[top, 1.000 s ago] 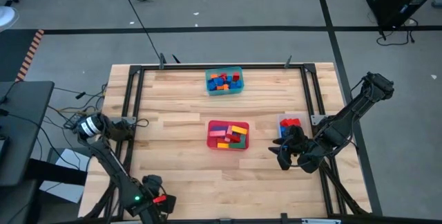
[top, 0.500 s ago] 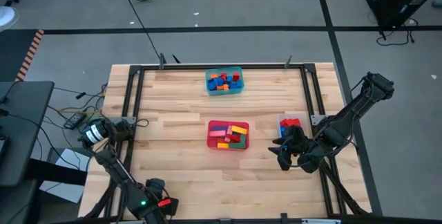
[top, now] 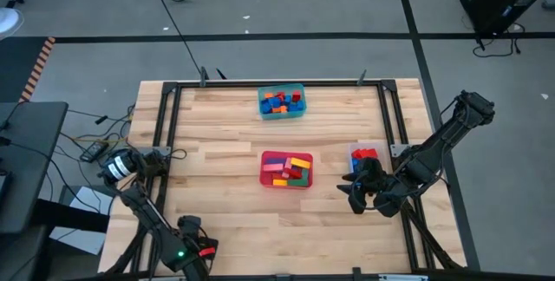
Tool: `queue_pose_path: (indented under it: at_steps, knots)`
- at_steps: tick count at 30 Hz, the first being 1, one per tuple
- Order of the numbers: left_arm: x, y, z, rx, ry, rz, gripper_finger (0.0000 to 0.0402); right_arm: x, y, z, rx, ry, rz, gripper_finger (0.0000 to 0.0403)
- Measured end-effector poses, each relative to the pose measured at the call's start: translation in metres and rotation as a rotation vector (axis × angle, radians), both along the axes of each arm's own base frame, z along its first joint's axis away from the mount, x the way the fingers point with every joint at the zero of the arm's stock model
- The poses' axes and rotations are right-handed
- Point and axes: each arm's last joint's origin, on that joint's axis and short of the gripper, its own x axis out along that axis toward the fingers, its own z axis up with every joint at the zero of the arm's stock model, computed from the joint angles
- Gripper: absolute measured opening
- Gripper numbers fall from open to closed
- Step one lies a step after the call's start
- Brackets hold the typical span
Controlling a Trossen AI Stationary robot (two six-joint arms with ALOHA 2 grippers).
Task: Sort blocks by size
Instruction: Put the orange 4 stud game piece into the blue bin
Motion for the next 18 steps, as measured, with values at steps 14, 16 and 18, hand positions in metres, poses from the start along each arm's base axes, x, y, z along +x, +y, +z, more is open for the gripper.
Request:
queue_pose_path:
  at_steps: [14,16,18]
  knots:
    - [0.010,0.017,0.001,0.097,0.015,0.028,0.0256,0.000,0.000,0.000,-0.013,0.003,0.012,0.0203]
    - [0.009,0.019,0.002,0.112,0.026,0.028,0.0256,0.000,0.000,0.000,-0.013,0.003,0.012,0.0203]
    - [0.008,0.020,0.002,0.124,0.032,0.028,0.0256,0.000,0.000,0.000,-0.012,0.002,0.012,0.0202]
